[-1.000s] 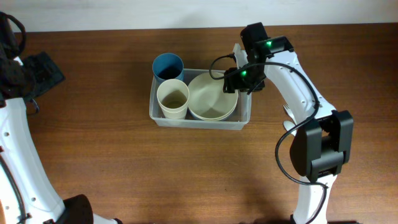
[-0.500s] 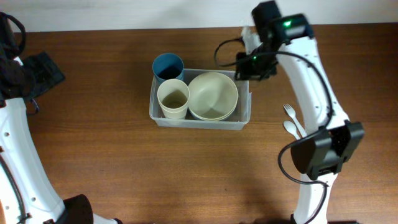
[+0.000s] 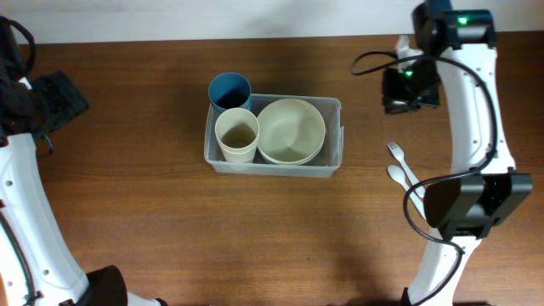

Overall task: Pack container
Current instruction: 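Move the right gripper right to the white fork and spoon, then grasp the white fork by its head with the right gripper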

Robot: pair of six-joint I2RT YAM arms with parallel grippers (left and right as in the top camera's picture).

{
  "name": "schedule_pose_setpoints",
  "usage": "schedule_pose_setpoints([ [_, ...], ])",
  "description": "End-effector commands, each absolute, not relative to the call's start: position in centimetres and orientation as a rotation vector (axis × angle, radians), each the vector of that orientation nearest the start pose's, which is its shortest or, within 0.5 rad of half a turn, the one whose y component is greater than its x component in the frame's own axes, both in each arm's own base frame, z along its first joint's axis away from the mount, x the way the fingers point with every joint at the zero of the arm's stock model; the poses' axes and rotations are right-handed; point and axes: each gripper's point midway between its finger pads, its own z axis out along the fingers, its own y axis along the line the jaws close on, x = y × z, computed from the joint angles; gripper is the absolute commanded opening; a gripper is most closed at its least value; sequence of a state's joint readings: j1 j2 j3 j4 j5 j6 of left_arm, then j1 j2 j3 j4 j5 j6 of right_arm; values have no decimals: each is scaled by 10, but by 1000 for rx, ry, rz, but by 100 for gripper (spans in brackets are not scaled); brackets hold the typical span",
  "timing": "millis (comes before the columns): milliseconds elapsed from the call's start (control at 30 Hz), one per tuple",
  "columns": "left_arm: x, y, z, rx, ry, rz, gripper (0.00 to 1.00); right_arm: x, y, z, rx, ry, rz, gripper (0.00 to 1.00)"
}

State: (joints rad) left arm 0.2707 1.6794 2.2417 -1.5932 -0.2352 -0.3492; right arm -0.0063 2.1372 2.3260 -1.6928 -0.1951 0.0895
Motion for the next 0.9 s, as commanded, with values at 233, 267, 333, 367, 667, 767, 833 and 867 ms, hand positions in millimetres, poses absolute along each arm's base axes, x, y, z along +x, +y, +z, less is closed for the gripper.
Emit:
schedule_pose_setpoints([
  [233, 325, 132, 348, -883, 2434, 270, 100, 341, -55, 179, 417, 3183, 70, 6],
  [267, 325, 132, 348, -883, 2434, 270, 100, 339, -58, 174, 424, 3185, 77, 8],
  [333, 325, 132, 348, -883, 2434, 270, 100, 338, -59, 164, 409, 3192, 84, 14],
  [367, 325, 132, 348, -883, 2434, 270, 99, 338, -59, 157, 383, 3197, 88, 21],
  [667, 325, 132, 348, -883, 2434, 271, 100, 342, -61, 81, 329, 3191, 74, 55],
  [767, 325, 132, 348, -883, 2434, 270, 100, 346, -62, 64, 325, 3164, 70, 58],
  [833, 325, 132, 348, -883, 2434, 270, 100, 351, -63, 55, 302, 3138, 65, 59],
  [867, 325, 132, 348, -883, 2434, 270, 100, 355, -63, 51, 299, 3120, 62, 59],
])
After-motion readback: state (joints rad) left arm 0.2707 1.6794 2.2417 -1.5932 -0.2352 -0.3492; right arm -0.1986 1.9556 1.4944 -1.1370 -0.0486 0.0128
